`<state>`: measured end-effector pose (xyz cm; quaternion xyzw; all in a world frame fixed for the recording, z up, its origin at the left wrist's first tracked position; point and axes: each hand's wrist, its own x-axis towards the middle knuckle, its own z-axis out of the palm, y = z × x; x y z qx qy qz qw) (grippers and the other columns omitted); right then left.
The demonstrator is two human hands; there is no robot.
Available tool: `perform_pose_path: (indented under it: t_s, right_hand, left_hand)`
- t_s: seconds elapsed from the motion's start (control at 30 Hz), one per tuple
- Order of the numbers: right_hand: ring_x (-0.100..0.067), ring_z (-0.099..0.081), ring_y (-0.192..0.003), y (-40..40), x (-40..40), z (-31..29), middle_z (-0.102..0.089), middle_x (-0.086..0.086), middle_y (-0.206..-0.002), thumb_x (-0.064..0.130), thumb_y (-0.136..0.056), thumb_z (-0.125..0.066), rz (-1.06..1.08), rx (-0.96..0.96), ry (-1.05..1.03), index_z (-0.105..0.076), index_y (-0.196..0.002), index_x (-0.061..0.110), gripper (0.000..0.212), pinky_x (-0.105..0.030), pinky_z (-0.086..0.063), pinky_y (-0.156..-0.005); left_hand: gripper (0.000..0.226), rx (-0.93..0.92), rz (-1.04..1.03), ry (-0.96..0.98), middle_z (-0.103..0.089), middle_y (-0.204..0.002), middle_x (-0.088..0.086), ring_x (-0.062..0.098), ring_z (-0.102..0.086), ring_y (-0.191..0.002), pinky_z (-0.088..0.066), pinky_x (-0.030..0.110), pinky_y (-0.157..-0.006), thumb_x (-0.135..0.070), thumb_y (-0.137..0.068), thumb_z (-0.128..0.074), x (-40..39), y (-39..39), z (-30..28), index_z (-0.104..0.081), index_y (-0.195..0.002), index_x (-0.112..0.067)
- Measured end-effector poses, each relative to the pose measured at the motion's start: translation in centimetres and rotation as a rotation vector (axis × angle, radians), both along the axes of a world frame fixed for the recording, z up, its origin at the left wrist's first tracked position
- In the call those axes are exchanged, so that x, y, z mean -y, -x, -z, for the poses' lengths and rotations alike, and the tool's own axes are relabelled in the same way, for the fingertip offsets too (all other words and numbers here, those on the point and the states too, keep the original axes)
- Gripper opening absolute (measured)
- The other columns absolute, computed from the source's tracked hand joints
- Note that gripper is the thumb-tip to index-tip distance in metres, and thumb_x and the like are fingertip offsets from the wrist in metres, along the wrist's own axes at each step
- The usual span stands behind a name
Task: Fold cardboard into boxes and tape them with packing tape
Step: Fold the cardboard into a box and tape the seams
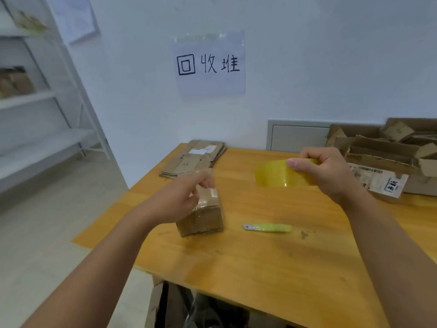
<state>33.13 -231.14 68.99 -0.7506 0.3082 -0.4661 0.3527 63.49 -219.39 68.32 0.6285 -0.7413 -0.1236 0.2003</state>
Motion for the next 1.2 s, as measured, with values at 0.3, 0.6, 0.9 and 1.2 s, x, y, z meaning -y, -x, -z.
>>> perform_pose_path:
  t_s: [0.3,0.6,0.9,1.2]
  right_hand:
    - [-0.003,-0.041,-0.049,-4.6,-0.8,0.4,-0.045,0.011,-0.05,0.047,-0.067,-0.072,-0.098,-0.01,-0.095,-0.062,-0.054,0.016,0.036,-0.015,-0.031,-0.047]
    - [0.001,-0.06,-0.057,-3.7,-2.4,4.5,-0.066,0.019,-0.062,0.036,-0.081,-0.074,-0.211,-0.297,-0.384,-0.07,-0.069,0.015,0.025,-0.024,-0.039,-0.062]
    - [-0.021,-0.044,-0.073,-4.0,-2.1,3.9,-0.048,-0.006,-0.077,0.024,-0.1,-0.046,-0.038,-0.569,-0.243,-0.058,-0.084,-0.006,0.036,-0.036,-0.034,-0.066]
    - [-0.017,-0.026,-0.063,-5.7,-2.6,4.9,-0.03,-0.001,-0.066,0.023,-0.098,-0.039,0.068,-0.586,-0.185,-0.029,-0.069,0.018,0.031,-0.036,-0.019,-0.062]
  left_hand:
    - [0.028,-0.361,-0.216,0.016,-0.07,-0.101,-0.015,0.005,-0.064,-0.091,-0.055,0.032,-0.085,-0.012,-0.096,-0.061,-5.1,-4.1,2.9,-0.061,-0.116,-0.032]
    - [0.005,-0.613,-0.301,-0.263,-0.071,-0.089,0.017,0.019,-0.068,-0.081,-0.055,0.023,-0.073,-0.003,-0.09,-0.068,-7.1,-5.0,6.7,-0.07,-0.094,-0.002]
    - [0.009,-0.639,-0.322,-0.32,-0.061,-0.071,0.002,0.014,-0.06,-0.065,-0.052,0.024,-0.061,-0.02,-0.096,-0.063,-6.8,-3.8,7.7,-0.071,-0.102,-0.018]
    - [0.013,-0.815,-0.414,-0.321,-0.068,-0.077,0.004,0.013,-0.061,-0.07,-0.049,0.024,-0.063,-0.015,-0.098,-0.059,-7.5,-4.0,8.0,-0.066,-0.093,-0.005]
